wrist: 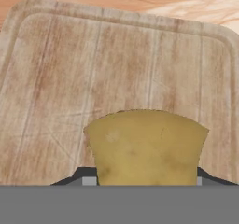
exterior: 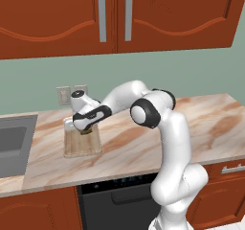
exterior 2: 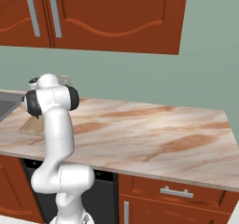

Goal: Pick up the sponge from the counter and clean the cutting board by briefly scrubbing or pressing down on the cutting board. Once finished, release the sponge.

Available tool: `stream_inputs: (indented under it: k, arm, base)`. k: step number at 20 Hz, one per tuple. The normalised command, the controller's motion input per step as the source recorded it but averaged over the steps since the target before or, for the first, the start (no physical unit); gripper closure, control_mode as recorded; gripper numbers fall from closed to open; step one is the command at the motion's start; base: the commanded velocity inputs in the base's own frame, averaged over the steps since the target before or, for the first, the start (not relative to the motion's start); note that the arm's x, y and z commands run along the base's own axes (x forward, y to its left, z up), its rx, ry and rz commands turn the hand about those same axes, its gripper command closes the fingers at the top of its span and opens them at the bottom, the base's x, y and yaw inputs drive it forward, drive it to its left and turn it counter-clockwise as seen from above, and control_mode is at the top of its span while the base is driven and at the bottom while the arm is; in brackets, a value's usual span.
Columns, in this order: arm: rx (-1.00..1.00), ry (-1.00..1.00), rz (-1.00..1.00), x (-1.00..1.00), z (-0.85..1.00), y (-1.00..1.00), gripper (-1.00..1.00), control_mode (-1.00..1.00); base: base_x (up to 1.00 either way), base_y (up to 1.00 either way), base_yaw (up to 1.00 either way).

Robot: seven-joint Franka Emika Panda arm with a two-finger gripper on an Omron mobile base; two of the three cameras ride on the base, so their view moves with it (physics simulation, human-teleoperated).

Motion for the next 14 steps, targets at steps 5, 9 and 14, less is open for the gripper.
stream_inputs:
  k: [5, 9, 14]
  arm:
    - [0.00, 0.00, 0.00, 0.54, 0.00, -0.08, 1.00, -1.00]
    - [0.00, 0.00, 0.00, 0.42, -0.23, -0.03, 1.00, -1.00]
    - [0.00, 0.00, 0.00, 0.05, -0.73, 0.00, 1.00, -1.00]
  base:
    - [0.00, 0.00, 0.00]
    - [0.00, 0.00, 0.00]
    - [0.00, 0.00, 0.00]
